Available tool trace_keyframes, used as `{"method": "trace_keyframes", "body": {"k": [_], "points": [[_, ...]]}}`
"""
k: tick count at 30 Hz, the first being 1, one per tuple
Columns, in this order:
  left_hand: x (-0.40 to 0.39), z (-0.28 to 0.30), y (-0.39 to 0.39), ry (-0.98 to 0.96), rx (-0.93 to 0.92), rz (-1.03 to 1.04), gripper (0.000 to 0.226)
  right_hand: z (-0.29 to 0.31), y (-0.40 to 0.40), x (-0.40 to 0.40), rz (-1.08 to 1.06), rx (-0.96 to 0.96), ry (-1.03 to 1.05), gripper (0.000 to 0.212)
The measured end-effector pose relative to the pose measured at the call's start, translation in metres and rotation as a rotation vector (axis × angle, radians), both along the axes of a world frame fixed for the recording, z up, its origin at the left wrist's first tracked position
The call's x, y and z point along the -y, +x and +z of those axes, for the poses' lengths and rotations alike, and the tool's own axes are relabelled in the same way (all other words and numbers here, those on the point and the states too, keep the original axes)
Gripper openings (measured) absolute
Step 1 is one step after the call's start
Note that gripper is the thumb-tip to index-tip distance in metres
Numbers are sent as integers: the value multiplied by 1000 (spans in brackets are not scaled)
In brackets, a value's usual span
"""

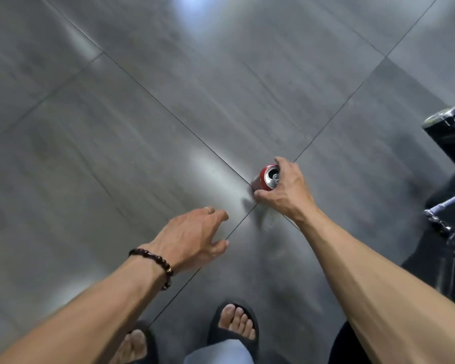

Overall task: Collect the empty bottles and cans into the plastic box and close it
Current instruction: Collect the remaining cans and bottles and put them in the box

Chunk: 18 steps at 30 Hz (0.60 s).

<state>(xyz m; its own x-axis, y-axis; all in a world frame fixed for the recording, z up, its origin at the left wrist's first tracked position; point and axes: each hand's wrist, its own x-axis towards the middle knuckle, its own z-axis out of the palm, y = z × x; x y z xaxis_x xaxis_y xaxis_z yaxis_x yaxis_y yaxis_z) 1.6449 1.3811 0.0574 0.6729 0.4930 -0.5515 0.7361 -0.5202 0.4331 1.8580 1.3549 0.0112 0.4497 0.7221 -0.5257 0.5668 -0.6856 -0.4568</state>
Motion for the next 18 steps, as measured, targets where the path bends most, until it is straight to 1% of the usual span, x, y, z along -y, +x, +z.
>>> {"method": "trace_keyframes", "body": {"k": [4,8,12,16,18], "points": [[-5,2,-17,-8,-13,46,52,1,-10,-12,42,63,-8,61],[-12,22,-50,-5,2,146,52,30,-49,-39,198,39,28,59],[-16,53,-118,-7,5,350,53,81,-124,-75,369,-18,91,59],[-13,94,-213,-7,7,648,51,130,-218,-103,533,-90,126,55],[-11,107,-264,10,-12,755,51,143,-268,-117,605,-119,123,56]]}}
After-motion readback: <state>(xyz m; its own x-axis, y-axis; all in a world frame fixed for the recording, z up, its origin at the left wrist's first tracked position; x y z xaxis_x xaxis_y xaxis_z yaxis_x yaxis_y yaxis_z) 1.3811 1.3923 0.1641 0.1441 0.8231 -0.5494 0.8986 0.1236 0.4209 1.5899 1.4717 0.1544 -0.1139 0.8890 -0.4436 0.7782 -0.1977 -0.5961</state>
